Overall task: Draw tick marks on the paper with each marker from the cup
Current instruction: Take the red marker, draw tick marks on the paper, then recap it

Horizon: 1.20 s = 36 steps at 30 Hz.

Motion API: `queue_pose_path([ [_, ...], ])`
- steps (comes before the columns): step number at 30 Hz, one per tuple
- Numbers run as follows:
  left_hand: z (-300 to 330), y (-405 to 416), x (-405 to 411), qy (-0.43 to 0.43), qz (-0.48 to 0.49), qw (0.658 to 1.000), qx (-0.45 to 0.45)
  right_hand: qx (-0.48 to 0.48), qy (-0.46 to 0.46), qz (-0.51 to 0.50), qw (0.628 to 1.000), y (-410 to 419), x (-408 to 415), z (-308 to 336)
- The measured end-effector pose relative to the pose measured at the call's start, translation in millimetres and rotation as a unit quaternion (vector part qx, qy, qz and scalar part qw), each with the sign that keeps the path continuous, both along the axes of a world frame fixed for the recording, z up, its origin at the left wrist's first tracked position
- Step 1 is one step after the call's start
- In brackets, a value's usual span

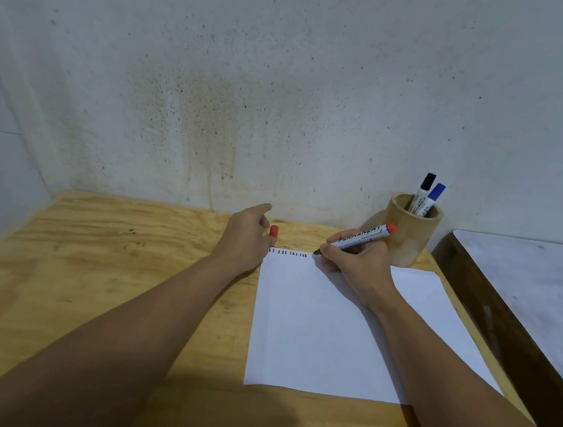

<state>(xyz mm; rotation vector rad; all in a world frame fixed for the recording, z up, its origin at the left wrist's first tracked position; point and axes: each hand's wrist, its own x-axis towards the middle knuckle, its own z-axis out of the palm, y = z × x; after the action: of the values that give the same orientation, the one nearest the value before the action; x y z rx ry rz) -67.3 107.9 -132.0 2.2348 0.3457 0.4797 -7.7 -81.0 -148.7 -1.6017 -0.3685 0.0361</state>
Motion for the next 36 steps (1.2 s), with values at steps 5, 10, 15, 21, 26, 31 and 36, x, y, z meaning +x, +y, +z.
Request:
queue_pose_path([
  [5,-14,-5,-29,0.04,0.025,0.991,0.124,0.001,0.007,0.0,1.0,1,2,-3],
  [10,-23,-4,-40,0.105,-0.017,0.973,0.206,-0.004,0.001,0.005,1.0,2,3,-3],
  [15,-26,-3,-40,0.095,-0.013,0.974,0.208,-0.017,0.001,0.002,1.0,3,4,-6],
  [21,-29,-3,-40,0.09,-0.009,0.975,0.201,-0.021,-0.009,0.01,1.0,3,2,-5],
  [26,-29,-3,-40,0.094,-0.009,0.974,0.205,-0.028,-0.01,0.014,0.999,3,1,-4],
  [31,-30,-3,-40,0.097,-0.01,0.973,0.21,-0.044,-0.024,0.008,0.999,4,-1,-3],
  [36,-29,-3,-40,0.099,-0.009,0.972,0.211,-0.065,-0.018,0.013,0.998,3,3,-4],
])
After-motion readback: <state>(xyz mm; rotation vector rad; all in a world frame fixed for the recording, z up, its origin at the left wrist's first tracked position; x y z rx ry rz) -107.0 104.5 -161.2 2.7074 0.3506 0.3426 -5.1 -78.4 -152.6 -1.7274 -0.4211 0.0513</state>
